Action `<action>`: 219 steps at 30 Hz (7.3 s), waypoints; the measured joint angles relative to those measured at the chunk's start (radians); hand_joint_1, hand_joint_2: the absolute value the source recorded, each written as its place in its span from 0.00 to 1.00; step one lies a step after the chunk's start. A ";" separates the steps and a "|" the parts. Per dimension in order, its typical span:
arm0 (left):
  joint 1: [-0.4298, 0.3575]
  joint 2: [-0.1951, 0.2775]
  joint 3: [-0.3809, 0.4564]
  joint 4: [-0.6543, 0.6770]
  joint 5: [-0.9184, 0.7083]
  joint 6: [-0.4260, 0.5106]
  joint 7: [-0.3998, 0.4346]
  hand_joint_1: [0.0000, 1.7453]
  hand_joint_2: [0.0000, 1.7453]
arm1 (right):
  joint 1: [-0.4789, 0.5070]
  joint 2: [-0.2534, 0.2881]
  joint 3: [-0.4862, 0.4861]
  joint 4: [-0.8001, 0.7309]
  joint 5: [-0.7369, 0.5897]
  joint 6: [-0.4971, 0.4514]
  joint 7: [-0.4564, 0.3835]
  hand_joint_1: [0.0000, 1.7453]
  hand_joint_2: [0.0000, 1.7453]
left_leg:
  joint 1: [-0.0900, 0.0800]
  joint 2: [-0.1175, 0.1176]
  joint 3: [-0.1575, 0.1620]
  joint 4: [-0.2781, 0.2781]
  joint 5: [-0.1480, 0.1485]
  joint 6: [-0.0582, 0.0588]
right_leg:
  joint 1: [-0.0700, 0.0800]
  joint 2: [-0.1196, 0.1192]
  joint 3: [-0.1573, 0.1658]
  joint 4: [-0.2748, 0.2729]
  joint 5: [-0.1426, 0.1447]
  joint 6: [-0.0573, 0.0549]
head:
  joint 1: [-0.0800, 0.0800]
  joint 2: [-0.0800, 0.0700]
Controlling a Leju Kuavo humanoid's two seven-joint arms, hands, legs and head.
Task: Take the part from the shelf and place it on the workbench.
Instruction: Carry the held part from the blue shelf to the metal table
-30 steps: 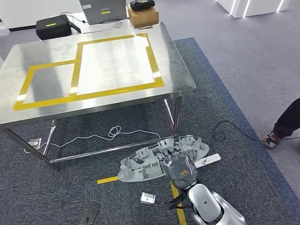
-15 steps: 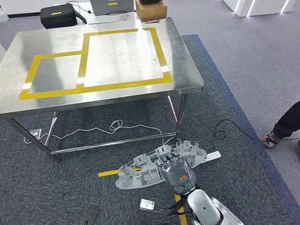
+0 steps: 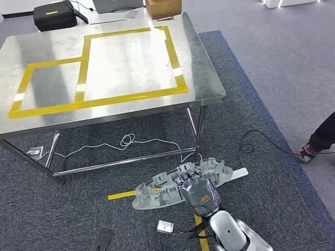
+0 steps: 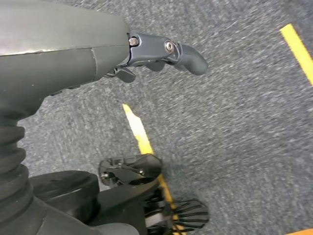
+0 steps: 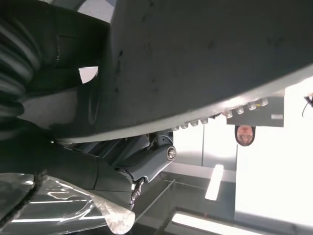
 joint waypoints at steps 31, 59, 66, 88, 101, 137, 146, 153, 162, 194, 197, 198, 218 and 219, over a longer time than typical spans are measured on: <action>0.045 -0.006 0.002 0.019 -0.008 -0.010 0.010 0.00 1.00 | -0.006 -0.010 0.008 0.030 -0.003 0.009 0.001 0.88 1.00 | -0.006 -0.012 -0.107 -0.143 0.153 0.047 | 0.058 0.005 -0.083 -0.005 0.089 -0.023 | -0.006 0.001; 0.005 0.009 0.018 0.036 -0.010 -0.016 0.009 0.00 1.00 | -0.087 -0.038 -0.032 0.006 0.015 0.011 0.025 0.88 1.00 | -0.034 -0.006 0.024 -0.192 0.162 0.064 | 0.034 -0.006 0.071 -0.089 0.034 -0.011 | -0.006 0.001; 0.005 0.011 0.018 0.032 -0.013 -0.016 0.010 0.00 1.00 | -0.108 -0.039 -0.046 -0.006 0.025 0.016 0.025 0.88 1.00 | -0.034 -0.005 0.023 -0.192 0.162 0.063 | 0.034 -0.006 0.069 -0.087 0.034 -0.010 | -0.006 0.001; 0.001 0.016 0.017 0.032 -0.021 -0.029 0.010 0.00 1.00 | -0.324 -0.097 -0.068 -0.022 0.000 0.118 -0.016 0.88 1.00 | -0.034 -0.002 0.022 -0.189 0.163 0.062 | 0.034 -0.004 0.067 -0.083 0.035 -0.009 | -0.006 0.001; 0.002 0.024 0.017 0.032 -0.030 -0.033 0.006 0.00 1.00 | -0.489 -0.140 -0.086 -0.026 -0.074 0.179 -0.057 0.88 1.00 | -0.034 -0.002 0.017 -0.183 0.163 0.062 | 0.034 -0.004 0.062 -0.078 0.035 -0.008 | -0.006 0.001; -0.006 0.072 -0.017 0.031 -0.087 -0.069 0.012 0.00 1.00 | -0.793 -0.124 -0.096 0.249 -0.216 0.167 -0.131 0.88 1.00 | -0.034 -0.002 0.003 -0.169 0.163 0.061 | 0.033 -0.005 0.049 -0.066 0.036 -0.007 | -0.005 0.001; -0.017 0.076 -0.035 0.031 -0.105 -0.080 0.020 0.00 1.00 | -0.794 -0.052 -0.092 0.292 -0.186 0.162 -0.132 0.88 1.00 | -0.034 -0.002 0.000 -0.168 0.164 0.060 | 0.033 -0.005 0.044 -0.066 0.038 -0.006 | -0.006 0.001; -0.028 0.077 -0.056 0.031 -0.123 -0.093 0.030 0.00 1.00 | -0.794 0.037 -0.065 0.315 -0.177 0.169 -0.135 0.88 1.00 | -0.034 -0.001 -0.002 -0.168 0.165 0.059 | 0.033 -0.003 0.042 -0.064 0.038 -0.006 | -0.006 0.001; -0.032 0.076 -0.066 0.031 -0.130 -0.101 0.037 0.00 1.00 | -0.795 0.096 -0.025 0.322 -0.171 0.172 -0.137 0.88 1.00 | -0.034 -0.002 -0.003 -0.166 0.165 0.058 | 0.033 -0.003 0.041 -0.062 0.038 -0.006 | -0.006 0.001; -0.082 0.042 -0.112 0.028 -0.147 -0.126 0.040 0.00 1.00 | -0.786 0.115 0.033 0.311 -0.165 0.213 -0.123 0.88 1.00 | -0.034 -0.001 -0.007 -0.162 0.165 0.059 | 0.033 -0.002 0.038 -0.062 0.039 -0.005 | -0.006 0.001; -0.087 0.042 -0.132 0.026 -0.170 -0.141 0.041 0.00 1.00 | -0.783 0.104 0.034 0.288 -0.169 0.211 -0.106 0.88 1.00 | -0.034 -0.001 -0.008 -0.161 0.165 0.059 | 0.033 -0.003 0.038 -0.062 0.039 -0.005 | -0.006 0.001; -0.089 0.043 -0.142 0.025 -0.177 -0.147 0.039 0.00 1.00 | -0.781 0.099 0.035 0.279 -0.169 0.211 -0.099 0.88 1.00 | -0.034 -0.001 -0.008 -0.161 0.165 0.059 | 0.033 -0.003 0.037 -0.062 0.039 -0.005 | -0.006 0.001; -0.097 0.033 -0.240 0.020 -0.212 -0.238 0.030 0.00 1.00 | -0.686 0.052 0.039 0.208 -0.162 0.208 -0.074 0.88 1.00 | -0.036 -0.001 -0.012 -0.156 0.164 0.059 | 0.031 -0.003 0.034 -0.061 0.041 -0.002 | -0.006 0.001; -0.099 0.029 -0.245 0.020 -0.210 -0.240 0.026 0.00 1.00 | -0.683 0.051 0.039 0.208 -0.161 0.208 -0.074 0.88 1.00 | -0.036 -0.001 -0.014 -0.155 0.164 0.059 | 0.031 -0.003 0.033 -0.061 0.042 -0.001 | -0.006 0.001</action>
